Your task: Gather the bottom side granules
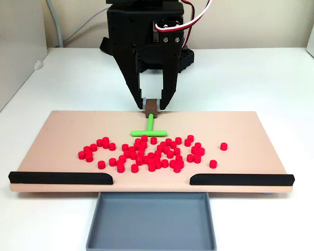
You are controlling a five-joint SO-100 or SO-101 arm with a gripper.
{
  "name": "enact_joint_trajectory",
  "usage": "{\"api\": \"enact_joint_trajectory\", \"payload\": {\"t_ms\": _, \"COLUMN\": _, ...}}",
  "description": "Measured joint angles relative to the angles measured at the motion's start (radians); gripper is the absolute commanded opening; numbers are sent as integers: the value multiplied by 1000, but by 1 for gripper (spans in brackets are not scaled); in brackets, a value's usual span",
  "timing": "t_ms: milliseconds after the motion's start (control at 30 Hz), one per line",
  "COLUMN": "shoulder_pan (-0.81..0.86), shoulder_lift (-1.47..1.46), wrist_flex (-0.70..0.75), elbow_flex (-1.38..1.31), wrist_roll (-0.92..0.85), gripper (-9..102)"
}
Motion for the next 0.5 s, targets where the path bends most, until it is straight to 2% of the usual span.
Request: {"api": "enact_joint_trajectory", "payload": {"t_ms": 500, "shoulder_pan": 0, "shoulder_lift": -37, "wrist_flex": -31, "elbow_flex": -12, "wrist_roll": -9, "gripper": 0}}
